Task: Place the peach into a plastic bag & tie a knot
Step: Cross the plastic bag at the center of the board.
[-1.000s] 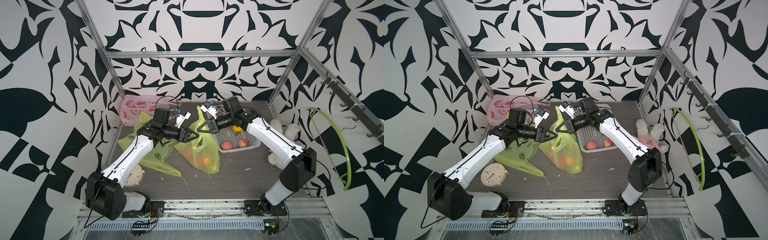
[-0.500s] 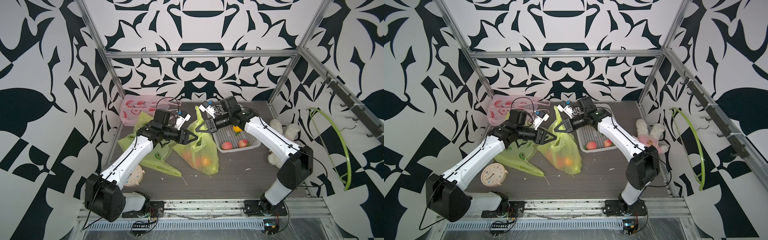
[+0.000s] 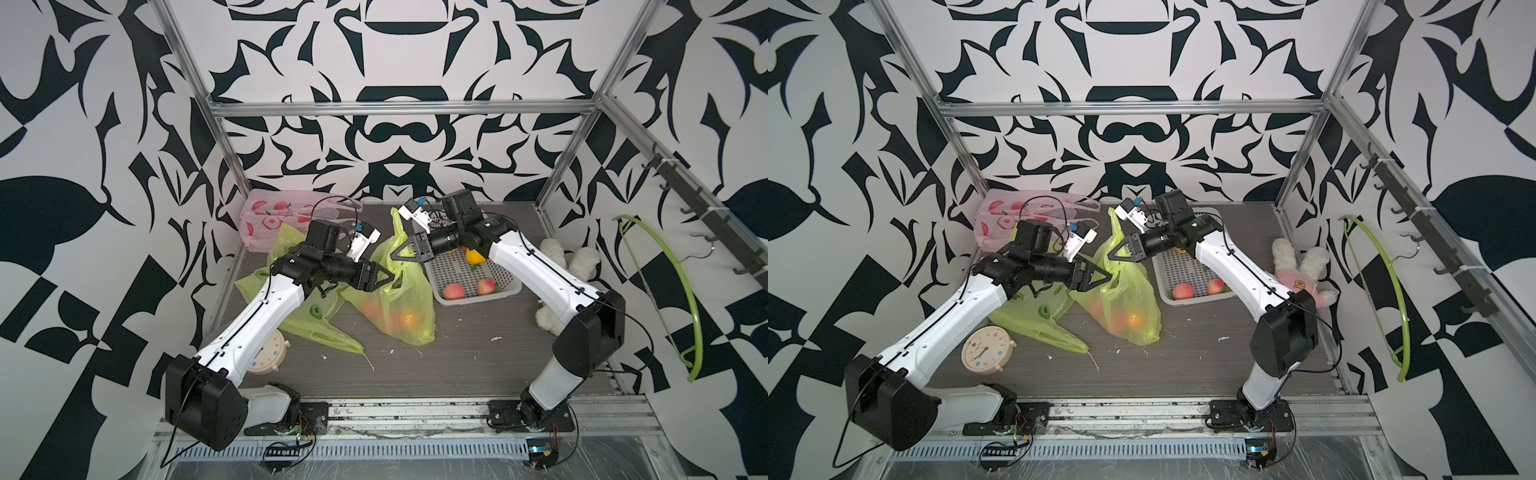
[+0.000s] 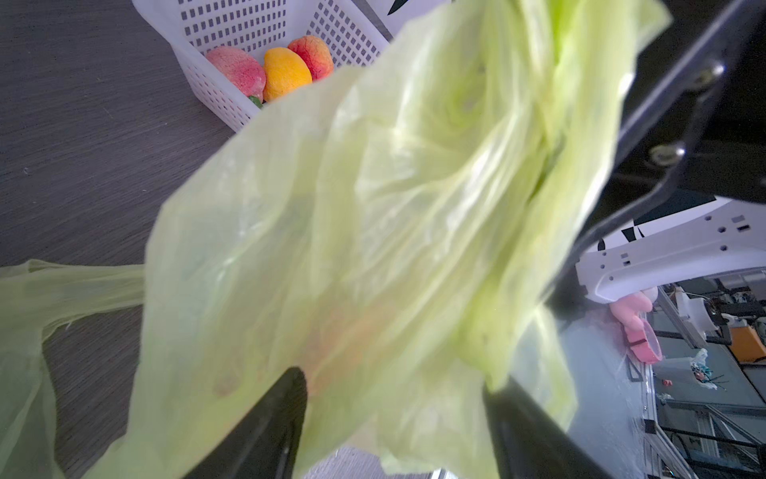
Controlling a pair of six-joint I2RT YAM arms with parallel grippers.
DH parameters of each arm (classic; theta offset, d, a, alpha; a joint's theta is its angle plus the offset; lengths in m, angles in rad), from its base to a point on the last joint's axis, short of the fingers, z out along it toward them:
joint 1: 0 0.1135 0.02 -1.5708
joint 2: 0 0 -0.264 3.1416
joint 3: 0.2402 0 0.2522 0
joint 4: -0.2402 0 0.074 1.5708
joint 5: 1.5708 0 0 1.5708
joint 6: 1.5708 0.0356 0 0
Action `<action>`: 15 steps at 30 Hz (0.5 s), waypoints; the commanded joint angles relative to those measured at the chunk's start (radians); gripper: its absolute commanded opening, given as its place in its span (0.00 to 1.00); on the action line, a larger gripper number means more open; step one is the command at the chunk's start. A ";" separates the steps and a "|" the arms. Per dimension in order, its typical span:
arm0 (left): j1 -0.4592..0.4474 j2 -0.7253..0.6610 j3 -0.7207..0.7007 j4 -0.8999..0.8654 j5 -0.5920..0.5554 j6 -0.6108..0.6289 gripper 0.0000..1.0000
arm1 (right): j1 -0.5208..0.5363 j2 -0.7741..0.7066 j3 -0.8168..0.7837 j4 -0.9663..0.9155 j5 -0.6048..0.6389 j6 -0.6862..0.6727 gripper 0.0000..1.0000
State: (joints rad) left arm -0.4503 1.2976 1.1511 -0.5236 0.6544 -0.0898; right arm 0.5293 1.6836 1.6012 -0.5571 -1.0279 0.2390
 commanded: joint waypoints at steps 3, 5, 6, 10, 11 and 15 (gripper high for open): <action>-0.039 0.001 0.002 0.006 -0.031 0.004 0.74 | -0.002 -0.019 0.028 0.026 -0.028 0.011 0.00; -0.055 0.011 0.004 0.013 -0.062 0.004 0.74 | -0.003 -0.018 0.024 0.027 -0.033 0.015 0.00; -0.062 0.014 0.001 0.023 -0.076 0.005 0.74 | -0.002 -0.018 0.023 0.028 -0.037 0.016 0.00; -0.086 0.027 -0.016 0.050 -0.143 0.001 0.71 | -0.002 -0.030 0.005 0.041 -0.043 0.023 0.00; -0.088 0.024 -0.023 0.062 -0.167 -0.003 0.70 | -0.003 -0.031 0.002 0.040 -0.044 0.023 0.00; -0.088 -0.001 -0.051 0.110 -0.274 -0.030 0.41 | -0.002 -0.040 -0.006 0.036 -0.055 0.023 0.00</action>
State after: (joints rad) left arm -0.5373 1.3159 1.1286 -0.4561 0.4835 -0.1059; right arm 0.5293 1.6836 1.5948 -0.5560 -1.0374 0.2596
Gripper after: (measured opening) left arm 0.495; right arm 0.047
